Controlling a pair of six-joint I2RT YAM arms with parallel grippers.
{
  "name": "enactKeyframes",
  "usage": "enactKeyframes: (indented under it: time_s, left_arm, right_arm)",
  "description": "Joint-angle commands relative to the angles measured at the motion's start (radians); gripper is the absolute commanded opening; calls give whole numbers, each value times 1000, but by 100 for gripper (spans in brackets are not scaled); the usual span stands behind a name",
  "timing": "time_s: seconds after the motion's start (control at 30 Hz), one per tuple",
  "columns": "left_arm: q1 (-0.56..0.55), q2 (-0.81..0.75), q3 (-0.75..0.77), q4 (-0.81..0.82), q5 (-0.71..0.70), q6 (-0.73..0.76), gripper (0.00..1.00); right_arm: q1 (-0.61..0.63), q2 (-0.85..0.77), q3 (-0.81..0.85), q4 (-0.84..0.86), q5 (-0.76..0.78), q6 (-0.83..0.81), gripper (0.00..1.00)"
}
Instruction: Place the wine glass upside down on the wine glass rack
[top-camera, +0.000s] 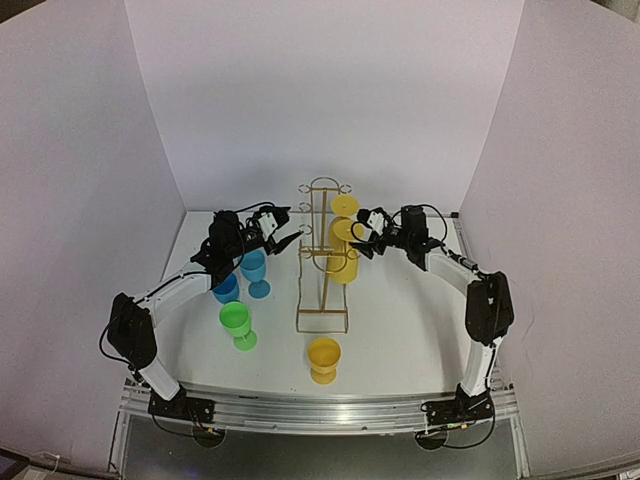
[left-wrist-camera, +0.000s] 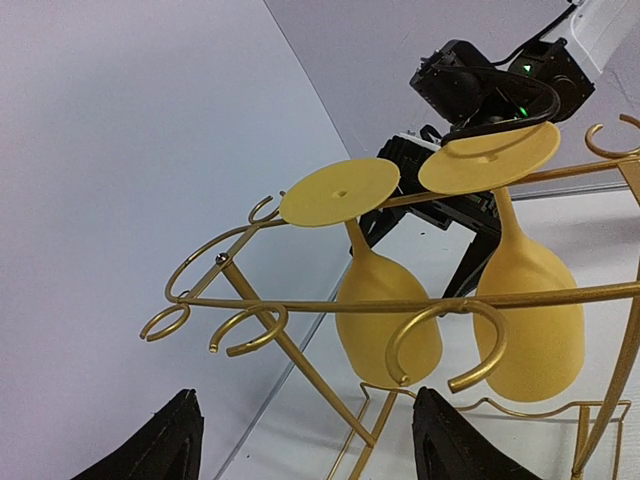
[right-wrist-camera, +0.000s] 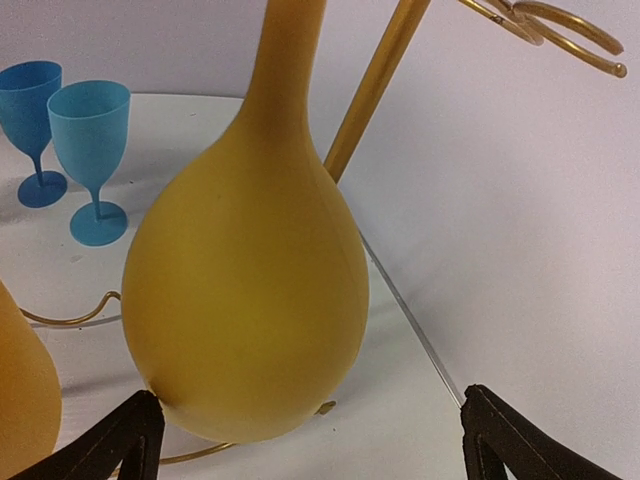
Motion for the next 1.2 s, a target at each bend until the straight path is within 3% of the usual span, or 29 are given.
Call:
enactKeyframes:
  time_s: [0.0, 0.8, 1.17]
  left_arm:
    - [2, -38, 19, 45, 8, 16, 71]
    - [2, -165, -66, -24, 4, 24, 71]
    - [1, -353, -158, -93, 51, -181, 70]
  right_arm:
    - [9, -74, -2, -27, 54, 3, 98]
    - [10, -217, -15, -9, 195, 221, 98]
    - [9, -355, -48, -36, 301, 357, 98]
